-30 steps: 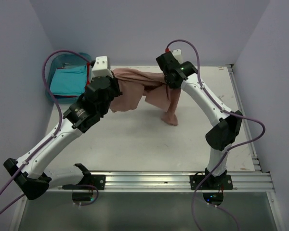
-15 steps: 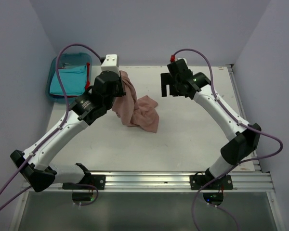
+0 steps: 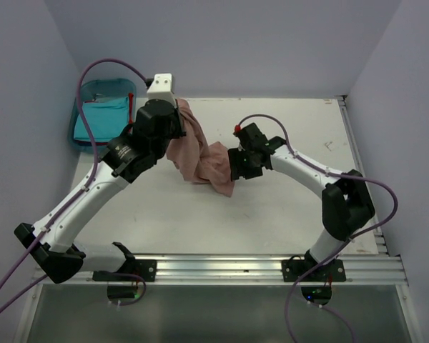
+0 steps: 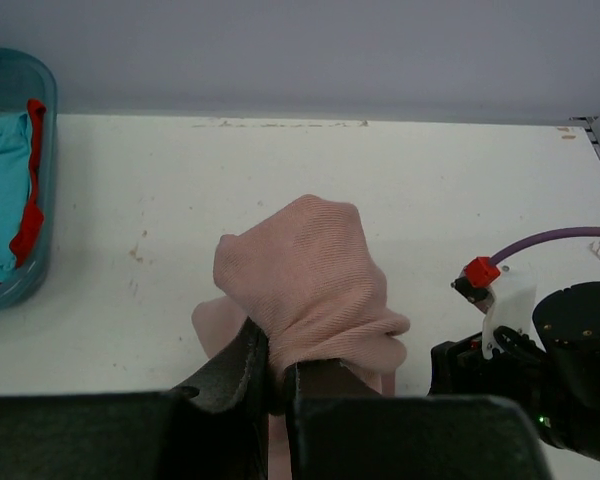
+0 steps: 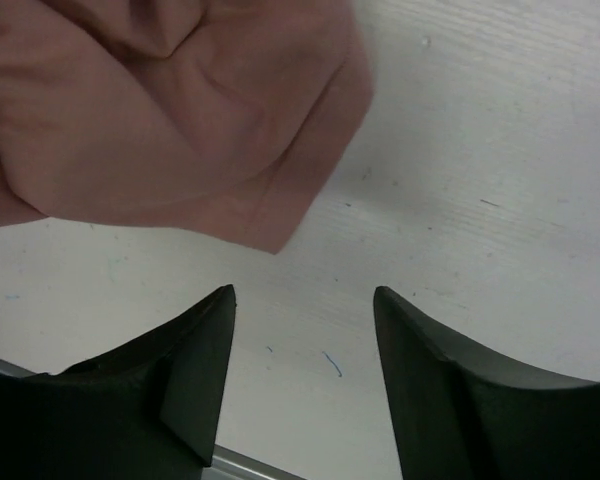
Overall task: Fold and stack the t-shirts
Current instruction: Flatten out the tshirt
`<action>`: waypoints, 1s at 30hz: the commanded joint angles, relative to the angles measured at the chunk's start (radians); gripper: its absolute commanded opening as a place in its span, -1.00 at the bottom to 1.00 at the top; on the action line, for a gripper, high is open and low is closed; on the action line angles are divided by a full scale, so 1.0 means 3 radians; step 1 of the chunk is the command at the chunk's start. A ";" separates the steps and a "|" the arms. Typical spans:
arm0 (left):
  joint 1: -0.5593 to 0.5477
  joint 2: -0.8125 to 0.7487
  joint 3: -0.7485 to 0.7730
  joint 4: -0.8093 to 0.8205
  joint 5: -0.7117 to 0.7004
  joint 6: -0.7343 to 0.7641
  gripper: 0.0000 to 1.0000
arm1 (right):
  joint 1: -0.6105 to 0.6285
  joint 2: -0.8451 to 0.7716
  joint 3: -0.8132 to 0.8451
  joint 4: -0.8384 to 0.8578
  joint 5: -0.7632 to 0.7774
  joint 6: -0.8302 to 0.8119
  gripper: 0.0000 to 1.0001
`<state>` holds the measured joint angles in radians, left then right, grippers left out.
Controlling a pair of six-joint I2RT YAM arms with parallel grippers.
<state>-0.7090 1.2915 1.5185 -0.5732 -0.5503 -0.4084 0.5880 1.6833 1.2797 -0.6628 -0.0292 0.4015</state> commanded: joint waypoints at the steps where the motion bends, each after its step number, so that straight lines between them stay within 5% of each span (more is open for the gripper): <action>1: 0.0001 -0.0030 0.0098 0.0075 -0.0073 -0.0004 -1.00 | 0.0044 0.0019 -0.0031 0.0327 -0.0265 0.0032 0.11; 25: 0.0001 -0.0143 -0.0061 0.0136 -0.0073 -0.0091 -1.00 | 0.0407 0.0770 0.0019 0.0563 0.0010 0.0022 0.01; 30: 0.0001 -0.0148 -0.0102 0.0136 -0.0047 -0.0137 -1.00 | 0.0453 0.0898 -0.0037 0.0670 -0.0020 0.0078 -0.15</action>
<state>-0.7090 1.2839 1.4899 -0.5865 -0.5545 -0.4274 0.7090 1.9141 1.2690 -0.4999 -0.0414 0.4160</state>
